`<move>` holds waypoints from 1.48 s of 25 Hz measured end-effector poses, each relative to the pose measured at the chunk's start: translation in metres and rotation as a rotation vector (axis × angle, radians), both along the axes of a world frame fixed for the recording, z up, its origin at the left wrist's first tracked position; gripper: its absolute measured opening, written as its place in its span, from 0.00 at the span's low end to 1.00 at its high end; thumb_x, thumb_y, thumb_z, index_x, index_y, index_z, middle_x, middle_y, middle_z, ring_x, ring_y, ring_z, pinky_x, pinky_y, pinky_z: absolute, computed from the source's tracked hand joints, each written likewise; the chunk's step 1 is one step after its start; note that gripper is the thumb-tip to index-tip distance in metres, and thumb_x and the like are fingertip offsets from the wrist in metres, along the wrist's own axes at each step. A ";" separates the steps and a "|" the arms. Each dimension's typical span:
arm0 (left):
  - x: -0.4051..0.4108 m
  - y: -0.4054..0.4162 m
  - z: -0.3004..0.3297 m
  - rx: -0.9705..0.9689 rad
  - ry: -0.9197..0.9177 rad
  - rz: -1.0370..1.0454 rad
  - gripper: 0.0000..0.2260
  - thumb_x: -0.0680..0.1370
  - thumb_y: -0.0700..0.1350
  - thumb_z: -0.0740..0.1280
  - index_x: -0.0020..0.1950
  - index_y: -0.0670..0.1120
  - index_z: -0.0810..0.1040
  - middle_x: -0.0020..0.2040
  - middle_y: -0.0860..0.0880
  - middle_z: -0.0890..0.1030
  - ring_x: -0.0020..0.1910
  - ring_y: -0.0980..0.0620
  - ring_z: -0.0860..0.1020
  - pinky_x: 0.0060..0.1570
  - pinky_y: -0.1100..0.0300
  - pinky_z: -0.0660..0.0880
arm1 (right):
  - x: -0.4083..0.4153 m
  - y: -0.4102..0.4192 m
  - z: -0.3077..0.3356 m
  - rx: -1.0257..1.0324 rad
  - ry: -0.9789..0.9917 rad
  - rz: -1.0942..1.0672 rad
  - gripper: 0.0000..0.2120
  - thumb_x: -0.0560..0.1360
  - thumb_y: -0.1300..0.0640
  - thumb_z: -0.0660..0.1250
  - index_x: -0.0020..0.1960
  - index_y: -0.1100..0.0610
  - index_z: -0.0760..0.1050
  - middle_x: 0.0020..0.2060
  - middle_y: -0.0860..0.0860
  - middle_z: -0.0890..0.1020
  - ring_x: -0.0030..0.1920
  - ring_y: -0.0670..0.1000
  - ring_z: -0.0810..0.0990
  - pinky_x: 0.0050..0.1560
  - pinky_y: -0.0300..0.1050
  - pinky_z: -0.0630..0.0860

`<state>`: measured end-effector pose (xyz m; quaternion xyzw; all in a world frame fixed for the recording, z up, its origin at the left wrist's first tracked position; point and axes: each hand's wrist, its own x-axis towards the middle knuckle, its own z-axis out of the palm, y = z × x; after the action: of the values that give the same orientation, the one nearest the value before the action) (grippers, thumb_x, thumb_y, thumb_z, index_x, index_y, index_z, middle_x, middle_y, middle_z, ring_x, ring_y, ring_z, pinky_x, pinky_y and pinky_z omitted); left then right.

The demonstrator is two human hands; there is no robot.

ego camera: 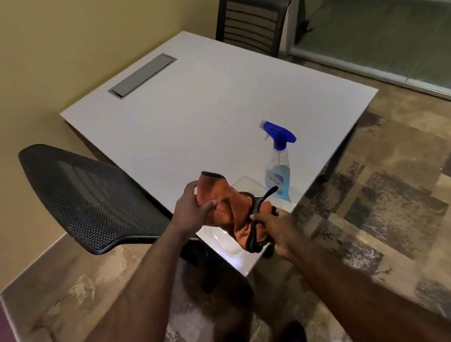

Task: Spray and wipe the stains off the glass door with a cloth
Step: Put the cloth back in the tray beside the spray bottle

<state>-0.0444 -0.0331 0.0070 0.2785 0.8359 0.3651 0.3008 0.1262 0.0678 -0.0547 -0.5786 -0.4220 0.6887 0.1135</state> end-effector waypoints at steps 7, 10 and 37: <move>-0.036 0.035 -0.028 -0.218 0.215 -0.258 0.11 0.74 0.47 0.73 0.46 0.41 0.75 0.43 0.44 0.79 0.42 0.47 0.72 0.39 0.59 0.61 | -0.035 -0.008 -0.021 -0.091 -0.143 -0.018 0.24 0.70 0.54 0.74 0.61 0.64 0.74 0.53 0.60 0.82 0.50 0.58 0.82 0.55 0.55 0.79; -0.042 0.042 -0.038 -0.216 0.235 -0.287 0.10 0.73 0.46 0.73 0.43 0.40 0.77 0.38 0.45 0.77 0.40 0.46 0.73 0.36 0.59 0.58 | -0.044 -0.012 -0.024 -0.141 -0.115 -0.045 0.18 0.71 0.56 0.74 0.56 0.64 0.76 0.48 0.60 0.83 0.45 0.56 0.83 0.46 0.50 0.82; -0.005 0.110 -0.053 -0.013 0.410 -0.341 0.34 0.73 0.58 0.72 0.75 0.48 0.65 0.74 0.47 0.70 0.72 0.47 0.69 0.69 0.50 0.66 | -0.021 0.098 0.014 0.690 -0.229 -0.038 0.36 0.72 0.50 0.72 0.74 0.53 0.58 0.71 0.53 0.68 0.68 0.54 0.69 0.62 0.50 0.71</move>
<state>-0.0491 0.0770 -0.0462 0.4816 0.8228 0.2394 0.1840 0.1054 0.1658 -0.0407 -0.5872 -0.6288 0.4342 0.2670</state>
